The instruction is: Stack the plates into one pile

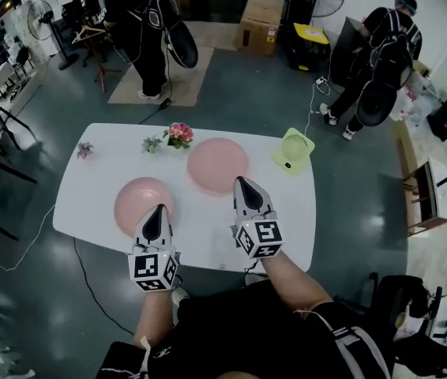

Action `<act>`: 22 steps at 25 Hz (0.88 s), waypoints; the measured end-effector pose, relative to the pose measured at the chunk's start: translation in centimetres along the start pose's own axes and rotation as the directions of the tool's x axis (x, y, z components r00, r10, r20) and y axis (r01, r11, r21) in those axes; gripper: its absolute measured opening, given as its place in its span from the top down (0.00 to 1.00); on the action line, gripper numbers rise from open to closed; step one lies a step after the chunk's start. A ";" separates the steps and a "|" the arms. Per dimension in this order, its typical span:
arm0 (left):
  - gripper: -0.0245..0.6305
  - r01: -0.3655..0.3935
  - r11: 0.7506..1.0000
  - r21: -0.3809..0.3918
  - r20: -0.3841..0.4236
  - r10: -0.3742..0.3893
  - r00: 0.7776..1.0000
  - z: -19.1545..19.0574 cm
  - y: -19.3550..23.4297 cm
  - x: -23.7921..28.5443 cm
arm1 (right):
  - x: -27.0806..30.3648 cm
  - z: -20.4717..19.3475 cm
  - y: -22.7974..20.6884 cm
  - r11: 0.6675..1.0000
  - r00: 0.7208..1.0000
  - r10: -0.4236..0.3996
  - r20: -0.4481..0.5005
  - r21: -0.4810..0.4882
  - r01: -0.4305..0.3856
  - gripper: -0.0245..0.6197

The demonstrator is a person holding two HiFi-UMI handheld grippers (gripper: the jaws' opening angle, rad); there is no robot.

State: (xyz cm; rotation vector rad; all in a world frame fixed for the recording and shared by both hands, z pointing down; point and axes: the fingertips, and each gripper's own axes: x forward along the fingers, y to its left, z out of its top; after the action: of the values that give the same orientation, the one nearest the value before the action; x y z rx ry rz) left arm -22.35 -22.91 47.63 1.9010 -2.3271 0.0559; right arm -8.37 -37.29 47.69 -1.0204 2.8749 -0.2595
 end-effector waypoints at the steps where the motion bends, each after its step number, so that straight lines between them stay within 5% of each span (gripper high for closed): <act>1: 0.95 -0.014 1.000 -0.012 0.002 0.014 1.000 -0.2 -2.2 1.1 | -0.3 0.3 -2.4 1.000 1.000 0.016 -0.009 0.004 -0.016 0.94; 8: 0.95 -0.071 0.997 -0.031 -0.026 0.070 0.997 -0.4 -11.4 4.7 | -0.9 2.5 -11.0 0.995 0.995 0.089 -0.039 0.039 -0.087 0.94; 16: 0.95 -0.122 0.993 -0.003 -0.019 0.122 0.992 0.3 -11.9 3.9 | -0.2 1.8 -10.5 0.980 0.979 0.194 -0.059 0.049 -0.192 0.93; 18: 0.95 -0.138 0.990 0.002 -0.016 0.138 0.990 0.4 -11.4 3.0 | 0.6 1.3 -9.3 0.969 0.966 0.247 -0.075 0.046 -0.244 0.80; 22: 0.94 -0.180 0.984 -0.003 -0.030 0.180 0.983 -0.2 -9.8 0.7 | 1.9 -1.5 -6.6 0.931 0.924 0.340 -0.177 -0.074 -0.357 0.74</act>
State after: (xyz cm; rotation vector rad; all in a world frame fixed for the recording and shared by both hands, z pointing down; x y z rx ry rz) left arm -12.91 -25.52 47.32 1.6704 -2.4699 0.0954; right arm -6.00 -43.35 50.32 -0.4983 3.1765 -0.1728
